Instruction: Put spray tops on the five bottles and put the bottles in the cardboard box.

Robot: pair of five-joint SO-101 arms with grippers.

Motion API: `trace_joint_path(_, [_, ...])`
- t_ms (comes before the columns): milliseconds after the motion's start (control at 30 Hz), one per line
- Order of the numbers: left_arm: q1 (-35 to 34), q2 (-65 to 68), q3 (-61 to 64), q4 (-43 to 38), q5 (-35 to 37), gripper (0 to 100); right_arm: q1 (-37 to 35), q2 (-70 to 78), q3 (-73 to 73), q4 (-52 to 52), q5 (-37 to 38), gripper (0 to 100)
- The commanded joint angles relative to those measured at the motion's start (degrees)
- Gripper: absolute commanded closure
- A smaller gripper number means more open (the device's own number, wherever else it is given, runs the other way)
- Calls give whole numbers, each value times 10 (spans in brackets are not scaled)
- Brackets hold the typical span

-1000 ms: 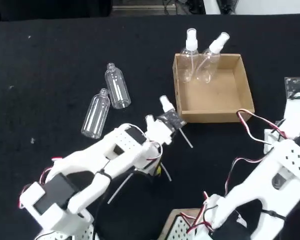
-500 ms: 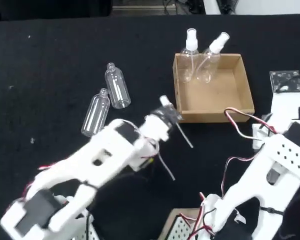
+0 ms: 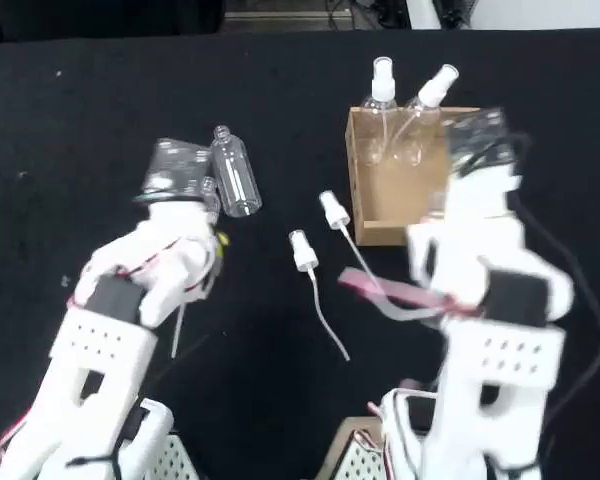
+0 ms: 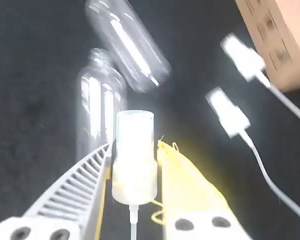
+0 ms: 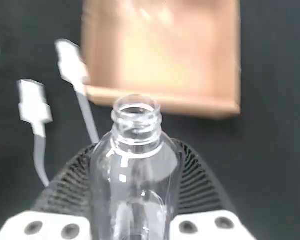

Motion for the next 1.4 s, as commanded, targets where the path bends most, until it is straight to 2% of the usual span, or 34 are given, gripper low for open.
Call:
trace_joint_path(0, [-29,-95,16,-67,8,970,-111,-79,81,-126,-48,988])
trace_joint_path(100, [-29,-138,8,-100,9,970,-169,-116,172,-267,-84,988])
trace_joint_path(233, [-22,-167,-20,-163,9,970,-194,-147,277,-415,-152,988])
trace_joint_path(333, [-12,-166,-57,-216,9,971,-196,-165,337,-486,-190,988])
trace_joint_path(533, [42,-135,-141,-290,9,971,-209,-218,432,-585,-189,988])
trace_joint_path(733, [58,-95,-151,-397,15,971,-267,-276,494,-627,-189,988])
trace_joint_path(900, [59,-66,-152,-497,95,971,-295,-315,518,-625,-189,988])
trace_joint_path(1033, [66,-61,-151,-492,127,971,-295,-329,534,-626,-178,988])
trace_joint_path(1167, [100,-63,-145,-491,126,971,-295,-331,535,-623,-141,988])
trace_joint_path(1367, [167,-39,-148,-479,125,971,-295,-331,545,-625,-137,988])
